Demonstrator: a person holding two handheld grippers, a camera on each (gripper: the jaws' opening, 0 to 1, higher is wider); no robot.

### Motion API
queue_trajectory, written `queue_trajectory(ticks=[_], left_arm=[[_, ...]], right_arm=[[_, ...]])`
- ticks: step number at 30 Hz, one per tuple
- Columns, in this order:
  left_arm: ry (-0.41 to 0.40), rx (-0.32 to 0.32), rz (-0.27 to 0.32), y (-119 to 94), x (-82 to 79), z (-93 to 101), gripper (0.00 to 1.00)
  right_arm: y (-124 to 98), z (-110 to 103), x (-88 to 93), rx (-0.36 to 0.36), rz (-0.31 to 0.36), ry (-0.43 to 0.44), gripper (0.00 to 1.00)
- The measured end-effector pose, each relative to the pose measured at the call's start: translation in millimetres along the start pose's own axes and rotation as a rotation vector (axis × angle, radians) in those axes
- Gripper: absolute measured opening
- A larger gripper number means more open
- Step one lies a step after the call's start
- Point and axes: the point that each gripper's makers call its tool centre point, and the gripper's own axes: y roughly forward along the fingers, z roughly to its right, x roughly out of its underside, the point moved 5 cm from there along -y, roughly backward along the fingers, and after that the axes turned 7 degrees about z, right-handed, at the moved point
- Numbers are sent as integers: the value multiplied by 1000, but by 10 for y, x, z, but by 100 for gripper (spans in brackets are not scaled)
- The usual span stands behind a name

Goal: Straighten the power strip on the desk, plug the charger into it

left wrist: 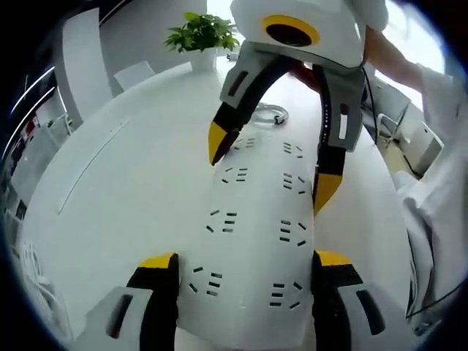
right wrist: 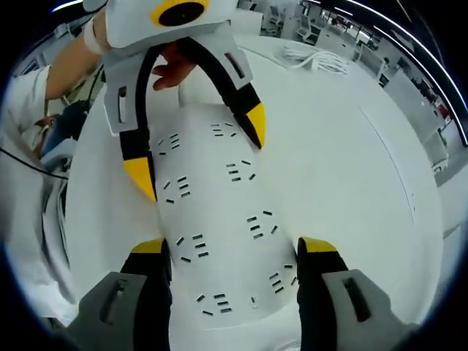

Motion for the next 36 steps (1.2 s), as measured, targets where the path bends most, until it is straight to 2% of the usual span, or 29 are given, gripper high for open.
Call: queue_trajectory(ticks=[10, 14, 36], left_arm=[[20, 17, -6, 4, -14, -2, 75], [33, 28, -7, 10, -19, 7, 75], [63, 55, -15, 4, -22, -41, 76]], right_arm=[[-25, -33, 11, 40, 7, 39, 68], [-50, -89, 13, 81, -1, 69, 68], [-68, -151, 8, 142, 13, 116, 67]])
